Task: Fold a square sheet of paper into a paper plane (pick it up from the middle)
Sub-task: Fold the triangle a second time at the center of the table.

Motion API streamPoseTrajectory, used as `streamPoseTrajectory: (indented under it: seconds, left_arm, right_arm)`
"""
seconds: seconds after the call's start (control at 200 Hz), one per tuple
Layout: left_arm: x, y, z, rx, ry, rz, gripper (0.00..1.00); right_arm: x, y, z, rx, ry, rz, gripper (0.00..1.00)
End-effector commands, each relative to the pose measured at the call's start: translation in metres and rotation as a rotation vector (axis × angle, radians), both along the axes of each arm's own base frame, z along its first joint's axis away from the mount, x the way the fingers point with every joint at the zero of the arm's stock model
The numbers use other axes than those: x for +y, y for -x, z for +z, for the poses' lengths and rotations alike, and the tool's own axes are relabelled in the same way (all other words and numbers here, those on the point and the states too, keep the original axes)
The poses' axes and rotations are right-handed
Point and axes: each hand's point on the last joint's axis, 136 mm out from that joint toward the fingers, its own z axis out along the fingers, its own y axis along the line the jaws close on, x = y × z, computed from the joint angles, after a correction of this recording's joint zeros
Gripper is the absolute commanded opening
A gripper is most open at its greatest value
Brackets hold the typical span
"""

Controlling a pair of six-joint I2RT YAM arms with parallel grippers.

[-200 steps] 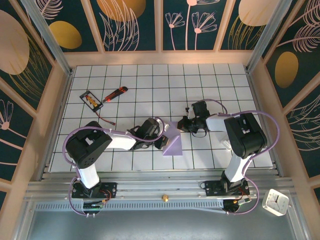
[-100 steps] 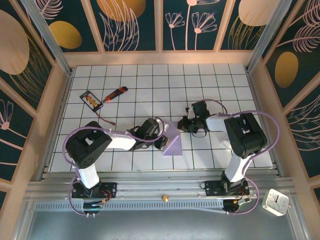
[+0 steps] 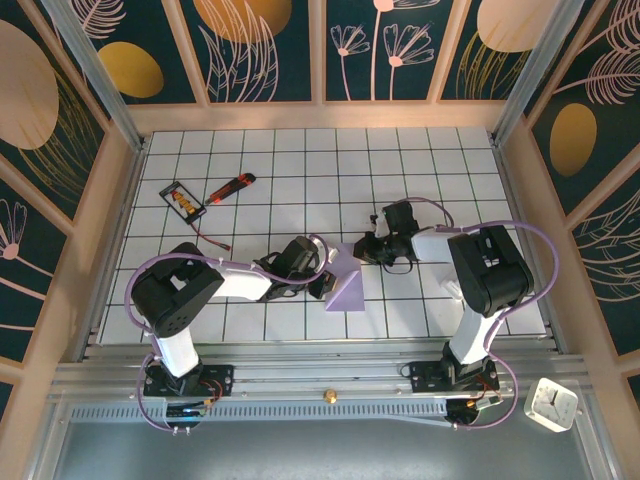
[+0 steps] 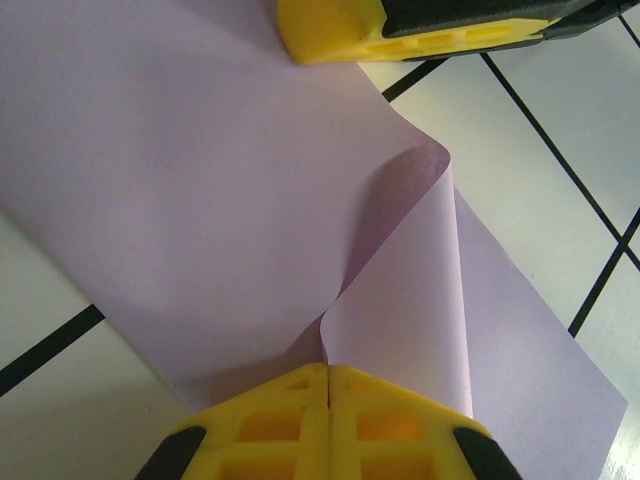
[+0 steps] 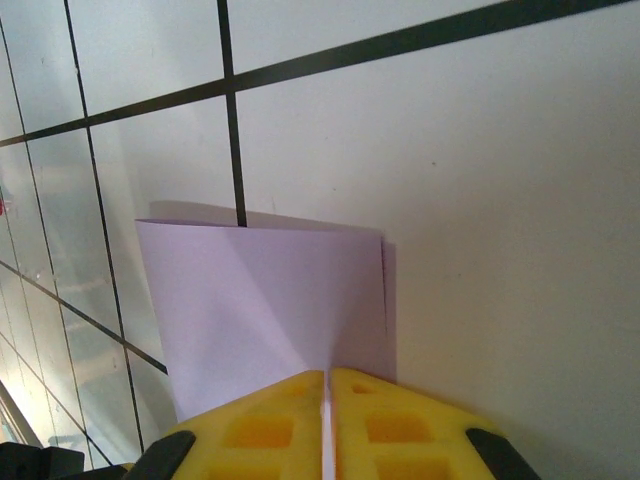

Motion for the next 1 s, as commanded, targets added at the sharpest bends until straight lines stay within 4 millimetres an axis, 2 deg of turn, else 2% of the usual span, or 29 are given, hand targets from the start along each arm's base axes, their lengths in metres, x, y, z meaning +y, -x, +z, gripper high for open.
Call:
streamPoseTrajectory:
  seconds: [0.0, 0.11, 0.225, 0.415, 0.55, 0.741, 0.876, 0.996]
  left_arm:
    - [0.015, 0.008, -0.023, 0.045, -0.069, 0.005, 0.0]
    - [0.017, 0.009, -0.026, 0.049, -0.081, 0.003, 0.0]
    - [0.018, 0.011, -0.028, 0.054, -0.084, 0.003, 0.0]
    - [0.018, 0.011, -0.03, 0.06, -0.083, 0.005, 0.0]
    - [0.017, 0.011, -0.031, 0.067, -0.085, 0.005, 0.0]
    - [0.018, 0.012, -0.034, 0.081, -0.096, 0.009, 0.0]
    - [0.019, 0.012, -0.037, 0.085, -0.106, 0.012, 0.0]
    - [0.02, 0.012, -0.039, 0.086, -0.112, 0.011, 0.0]
  right_arm:
    - [-0.01, 0.012, -0.02, 0.07, 0.093, 0.001, 0.16]
    - [-0.005, 0.001, 0.002, 0.024, 0.063, 0.005, 0.2]
    - [-0.009, -0.007, 0.025, -0.021, 0.052, -0.007, 0.23]
    - [-0.024, -0.002, 0.047, -0.062, 0.051, -0.055, 0.26]
    - [-0.025, 0.026, 0.056, -0.066, -0.001, -0.084, 0.23]
    - [-0.008, 0.082, 0.059, -0.065, -0.079, -0.105, 0.0]
    - [0.009, 0.112, 0.056, -0.065, -0.156, -0.127, 0.0]
    - [0.022, 0.123, 0.059, -0.101, -0.196, -0.141, 0.0]
